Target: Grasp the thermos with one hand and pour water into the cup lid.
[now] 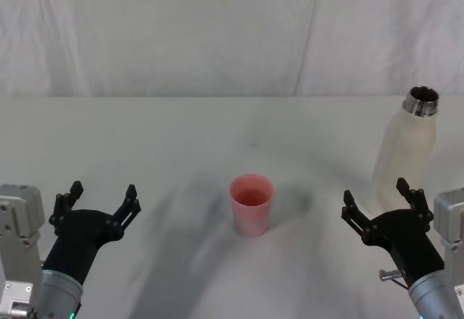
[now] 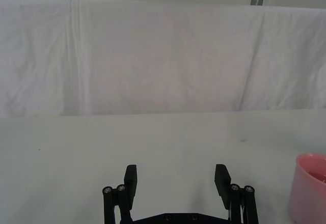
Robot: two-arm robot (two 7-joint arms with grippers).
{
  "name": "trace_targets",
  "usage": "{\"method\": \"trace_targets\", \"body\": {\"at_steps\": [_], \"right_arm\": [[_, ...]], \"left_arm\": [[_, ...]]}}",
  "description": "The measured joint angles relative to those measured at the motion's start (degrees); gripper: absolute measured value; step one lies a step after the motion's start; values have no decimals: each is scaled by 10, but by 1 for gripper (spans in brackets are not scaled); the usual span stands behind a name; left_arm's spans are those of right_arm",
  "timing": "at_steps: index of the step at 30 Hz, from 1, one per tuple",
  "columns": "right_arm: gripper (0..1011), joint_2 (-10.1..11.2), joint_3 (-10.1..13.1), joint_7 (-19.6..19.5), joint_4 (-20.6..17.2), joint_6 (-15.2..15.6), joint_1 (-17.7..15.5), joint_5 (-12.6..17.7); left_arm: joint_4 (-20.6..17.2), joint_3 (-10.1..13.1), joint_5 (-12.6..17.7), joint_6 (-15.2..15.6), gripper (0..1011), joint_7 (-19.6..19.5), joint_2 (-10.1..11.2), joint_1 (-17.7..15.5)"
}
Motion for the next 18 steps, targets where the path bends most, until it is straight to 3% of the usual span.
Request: {"method": "trace_targets", "body": {"at_steps": [18], "right_arm": [[1001,0,0,0,0,0,0,0]], "left_arm": [[0,0,0,0,1001,0,0,0]]}}
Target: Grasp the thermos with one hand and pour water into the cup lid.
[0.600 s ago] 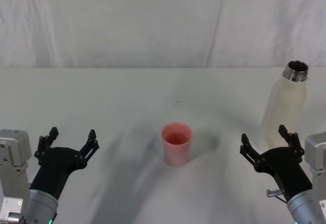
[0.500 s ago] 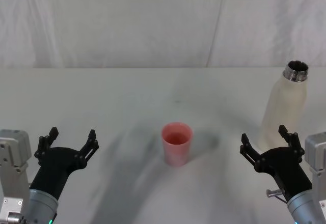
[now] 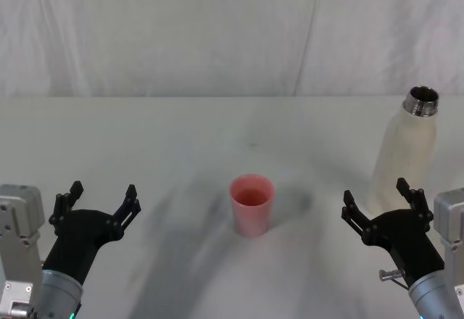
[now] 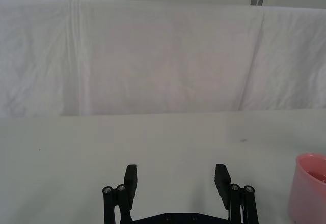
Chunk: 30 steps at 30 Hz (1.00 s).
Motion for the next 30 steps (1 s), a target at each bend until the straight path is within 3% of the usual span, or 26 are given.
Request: {"method": "trace_targets", "body": {"at_steps": [21,30], "right_arm": [[1001,0,0,0,0,0,0,0],[1001,-11,32,15,-3,-3,-5,5]], "left_arm": [[0,0,0,0,1001,0,0,0],[0,0,0,0,1001,0,0,0]]}}
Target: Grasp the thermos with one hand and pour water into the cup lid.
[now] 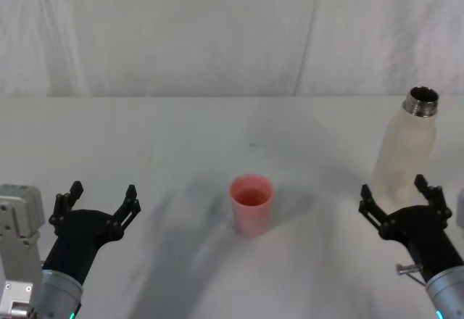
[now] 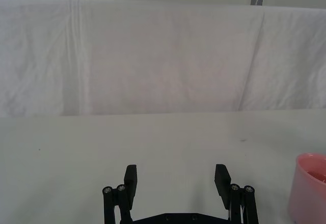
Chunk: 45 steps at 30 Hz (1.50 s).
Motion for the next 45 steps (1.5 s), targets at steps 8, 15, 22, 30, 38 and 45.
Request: {"method": "trace_targets", "body": {"at_steps": [8,15,22,30,38,45], "right_arm": [[1001,-16,33,15,12,-7,2,20],[1001,-34,49,25,30,-10,12,29],[1001,-46,63,39,57,-17,28,32],[1001,-49,69,51,84,-22,49,27],[1001,-49,66,61,103,-23,68,21],[1001,-46,66,68,118,-23,84,18]], "left_arm": [[0,0,0,0,1001,0,0,0],[0,0,0,0,1001,0,0,0],[0,0,0,0,1001,0,0,0],[0,0,0,0,1001,0,0,0],[0,0,0,0,1001,0,0,0],[0,0,0,0,1001,0,0,0]]}}
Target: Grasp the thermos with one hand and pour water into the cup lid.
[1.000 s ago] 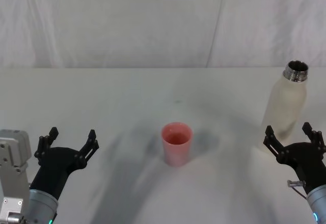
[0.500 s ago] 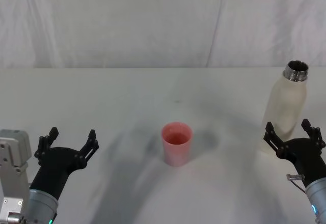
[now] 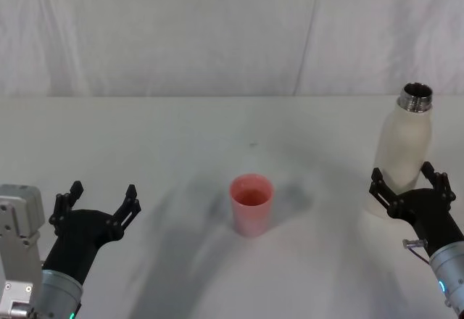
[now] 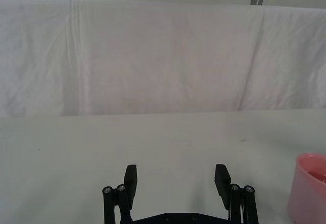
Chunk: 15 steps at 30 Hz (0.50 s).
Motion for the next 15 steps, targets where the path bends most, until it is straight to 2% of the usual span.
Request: {"method": "trace_targets", "body": {"at_steps": [15], "right_arm": [[1001,3,7,3,23,1,25,0]], "left_arm": [[0,0,0,0,1001,0,0,0]]}}
